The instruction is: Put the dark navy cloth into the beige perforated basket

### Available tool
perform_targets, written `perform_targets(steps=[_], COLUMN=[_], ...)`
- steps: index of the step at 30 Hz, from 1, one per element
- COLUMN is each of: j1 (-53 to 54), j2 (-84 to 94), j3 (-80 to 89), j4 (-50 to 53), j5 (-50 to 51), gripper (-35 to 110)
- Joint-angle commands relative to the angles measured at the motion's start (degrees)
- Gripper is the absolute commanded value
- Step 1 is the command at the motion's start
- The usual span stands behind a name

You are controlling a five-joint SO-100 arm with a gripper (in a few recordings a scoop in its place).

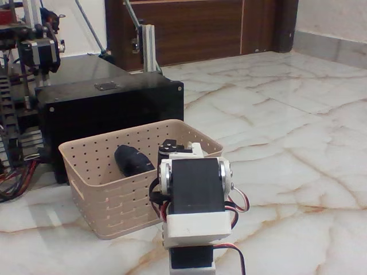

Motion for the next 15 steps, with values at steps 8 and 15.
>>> perform_targets(steps=[8,15], j1=[0.97,1.93], j2=[1.49,1.49], j3=[-0.18,-0.18], j4=[-2.81,-2.2], j5=[0.62,0.18], gripper=[0,0])
